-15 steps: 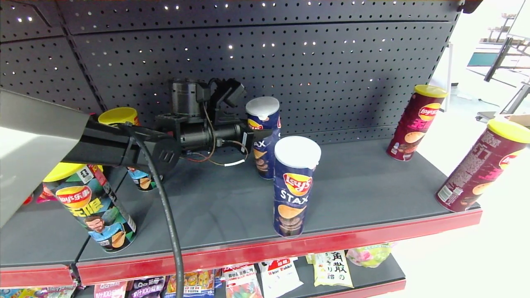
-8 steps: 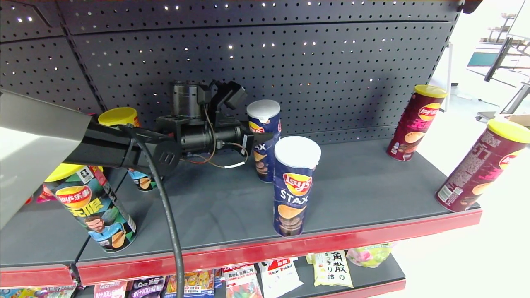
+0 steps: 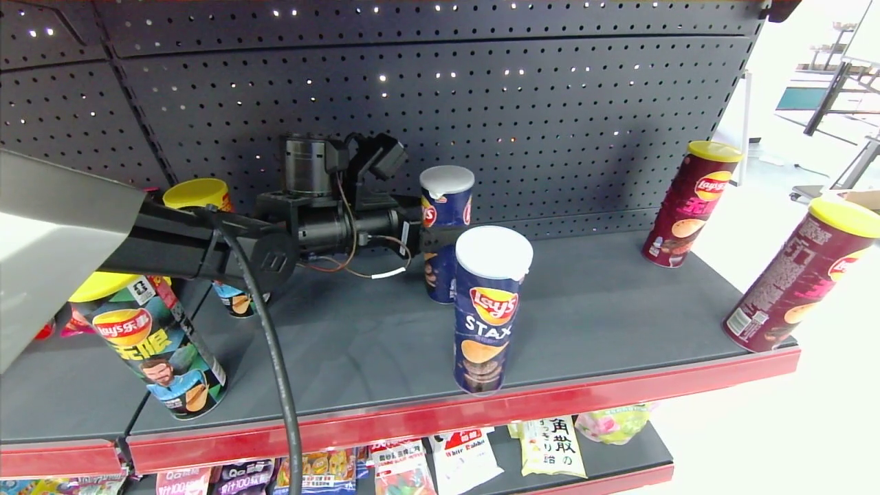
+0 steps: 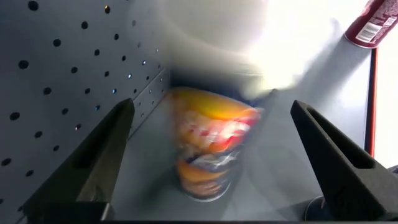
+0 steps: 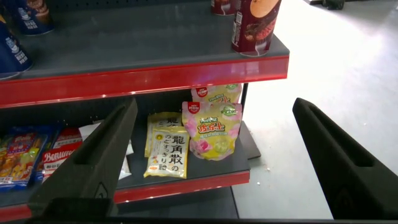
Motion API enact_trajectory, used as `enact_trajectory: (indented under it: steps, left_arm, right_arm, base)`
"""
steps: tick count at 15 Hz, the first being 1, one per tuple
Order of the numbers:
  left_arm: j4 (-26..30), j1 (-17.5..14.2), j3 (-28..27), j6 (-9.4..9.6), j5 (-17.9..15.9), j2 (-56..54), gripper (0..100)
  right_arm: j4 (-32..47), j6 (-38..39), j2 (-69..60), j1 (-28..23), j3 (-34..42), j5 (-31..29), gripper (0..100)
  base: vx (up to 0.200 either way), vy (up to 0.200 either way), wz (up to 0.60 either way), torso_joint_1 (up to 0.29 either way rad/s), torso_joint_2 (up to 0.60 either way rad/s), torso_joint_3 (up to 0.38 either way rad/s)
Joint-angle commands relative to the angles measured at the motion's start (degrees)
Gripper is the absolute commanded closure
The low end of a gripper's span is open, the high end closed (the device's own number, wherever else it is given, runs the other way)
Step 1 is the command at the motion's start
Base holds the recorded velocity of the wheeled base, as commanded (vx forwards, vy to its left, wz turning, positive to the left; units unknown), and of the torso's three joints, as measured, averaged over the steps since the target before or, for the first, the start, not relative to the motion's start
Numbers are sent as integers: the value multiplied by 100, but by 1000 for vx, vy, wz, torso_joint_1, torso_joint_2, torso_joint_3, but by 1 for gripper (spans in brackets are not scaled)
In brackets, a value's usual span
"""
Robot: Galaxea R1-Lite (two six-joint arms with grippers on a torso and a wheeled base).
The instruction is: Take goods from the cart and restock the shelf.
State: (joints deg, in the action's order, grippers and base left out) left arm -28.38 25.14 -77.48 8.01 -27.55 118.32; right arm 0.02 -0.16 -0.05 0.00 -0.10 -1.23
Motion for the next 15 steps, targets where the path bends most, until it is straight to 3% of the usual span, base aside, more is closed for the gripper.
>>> enact_trajectory:
  steps: [1,11,15]
  left_arm:
    - [-1,0,102,8,13,-125,0]
    - [8,-26,1341,43,382,-837,0]
    - [25,123,1350,52,1155,-811,0]
  right_arm:
    - [-2,-2,5,0,1,0,0]
    - [6,-2,5,0,1,0,0]
    - [-2,-2,5,0,1,0,0]
  base:
    - [0,0,0,0,0,0]
    - [0,0,0,0,0,0]
    - [0,0,0,0,0,0]
